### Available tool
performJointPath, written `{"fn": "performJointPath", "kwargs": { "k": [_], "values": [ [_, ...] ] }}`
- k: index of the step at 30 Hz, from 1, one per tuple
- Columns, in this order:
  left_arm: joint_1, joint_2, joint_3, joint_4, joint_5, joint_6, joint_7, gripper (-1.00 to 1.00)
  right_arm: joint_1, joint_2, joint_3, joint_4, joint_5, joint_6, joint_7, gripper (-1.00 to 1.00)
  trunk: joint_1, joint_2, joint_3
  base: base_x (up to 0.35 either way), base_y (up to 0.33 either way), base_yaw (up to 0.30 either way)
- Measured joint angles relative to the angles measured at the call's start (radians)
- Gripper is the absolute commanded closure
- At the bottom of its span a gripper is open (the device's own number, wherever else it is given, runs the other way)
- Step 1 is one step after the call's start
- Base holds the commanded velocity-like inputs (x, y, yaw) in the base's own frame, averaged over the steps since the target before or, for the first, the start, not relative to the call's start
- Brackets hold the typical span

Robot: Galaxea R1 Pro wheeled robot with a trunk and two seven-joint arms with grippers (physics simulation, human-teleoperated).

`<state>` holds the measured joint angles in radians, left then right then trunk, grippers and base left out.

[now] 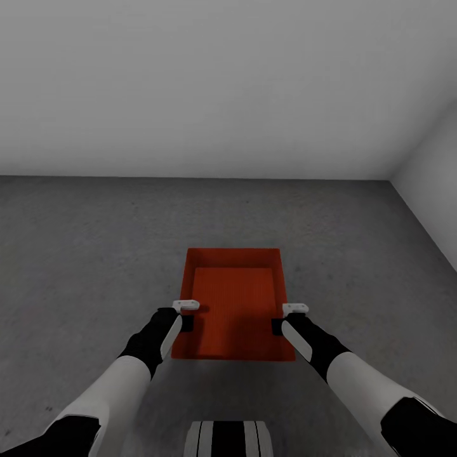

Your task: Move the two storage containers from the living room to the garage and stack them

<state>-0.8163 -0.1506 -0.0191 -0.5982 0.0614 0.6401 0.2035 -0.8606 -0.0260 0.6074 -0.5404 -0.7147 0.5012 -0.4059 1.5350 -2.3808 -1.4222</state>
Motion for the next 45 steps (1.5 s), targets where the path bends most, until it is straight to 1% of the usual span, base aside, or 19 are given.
{"fn": "performJointPath", "kwargs": {
  "k": [11,15,16,17,18,19,20,45],
  "values": [
    [0.0,-0.001,0.001,-0.002,-0.003,0.001,-0.001,1.0,0.0,0.0,0.0,0.0,-0.001,-0.002,0.001,1.0,0.0,0.0,0.0,0.0,0.0,0.0],
    [0.0,0.001,-0.001,-0.002,0.001,0.0,0.001,1.0,0.0,0.0,0.0,0.0,0.0,-0.002,0.0,1.0,0.0,0.0,0.0,0.0,0.0,0.0],
    [0.0,0.001,-0.001,-0.002,0.002,0.0,0.001,-1.0,0.0,0.001,0.0,0.0,0.0,-0.002,0.0,-1.0,0.0,0.0,0.0,0.0,0.0,0.0],
    [0.0,0.001,-0.001,0.001,0.025,-0.002,0.001,-1.0,-0.001,-0.011,-0.05,-0.001,0.036,-0.027,-0.003,-1.0,0.0,0.0,0.0,0.0,0.0,0.0],
    [0.001,0.0,0.0,0.002,0.044,-0.003,-0.002,-1.0,-0.001,-0.044,-0.052,0.001,0.024,-0.03,-0.002,-1.0,0.0,0.0,0.0,0.0,0.0,0.0],
    [0.0,0.001,0.0,0.003,0.022,0.002,0.003,-1.0,-0.001,-0.057,-0.053,0.003,0.044,-0.023,-0.006,-1.0,0.0,0.0,0.0,0.0,0.0,0.0],
    [0.0,0.002,0.0,0.003,0.001,0.003,0.006,-1.0,-0.001,-0.055,-0.053,0.004,0.055,-0.019,-0.007,-1.0,0.0,0.0,0.0,0.0,0.0,0.0],
    [0.0,0.002,0.0,0.001,0.002,0.0,0.005,-1.0,-0.001,-0.057,-0.053,0.004,0.056,-0.02,-0.007,-1.0,0.0,0.0,0.0,0.0,0.0,0.0]
  ]
}}
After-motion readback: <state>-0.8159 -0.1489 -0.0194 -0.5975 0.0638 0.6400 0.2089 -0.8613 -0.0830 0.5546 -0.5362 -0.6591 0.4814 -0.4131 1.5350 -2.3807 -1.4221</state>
